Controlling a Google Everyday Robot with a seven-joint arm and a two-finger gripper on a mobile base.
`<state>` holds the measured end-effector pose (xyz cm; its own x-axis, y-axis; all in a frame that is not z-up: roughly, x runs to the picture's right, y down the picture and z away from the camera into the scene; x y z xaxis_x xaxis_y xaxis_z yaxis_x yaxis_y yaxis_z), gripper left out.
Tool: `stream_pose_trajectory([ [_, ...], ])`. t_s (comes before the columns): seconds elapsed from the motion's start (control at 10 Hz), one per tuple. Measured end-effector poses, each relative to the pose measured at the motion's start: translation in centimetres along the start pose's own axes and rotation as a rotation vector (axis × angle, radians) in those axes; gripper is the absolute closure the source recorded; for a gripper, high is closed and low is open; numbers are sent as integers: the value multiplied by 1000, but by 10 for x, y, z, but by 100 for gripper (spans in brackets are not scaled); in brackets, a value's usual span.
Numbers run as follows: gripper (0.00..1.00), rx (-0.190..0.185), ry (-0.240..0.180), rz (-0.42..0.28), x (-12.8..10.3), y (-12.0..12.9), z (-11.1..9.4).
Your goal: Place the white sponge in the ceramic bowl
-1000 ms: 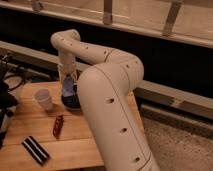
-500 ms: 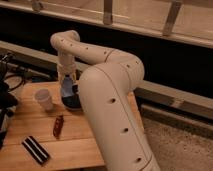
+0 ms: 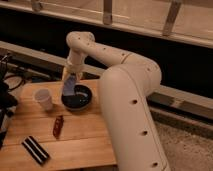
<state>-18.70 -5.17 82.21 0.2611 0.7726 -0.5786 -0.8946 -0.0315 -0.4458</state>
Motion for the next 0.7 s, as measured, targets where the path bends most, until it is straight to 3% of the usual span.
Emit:
stream_pose_trajectory([
  [0.1, 25, 23, -1, -16, 0, 8, 1],
  [0.3, 16, 15, 1, -15, 0, 12, 3],
  [0.5, 16, -9, 5, -23, 2, 16, 5],
  [0.7, 16, 13, 9, -30, 3, 21, 7],
])
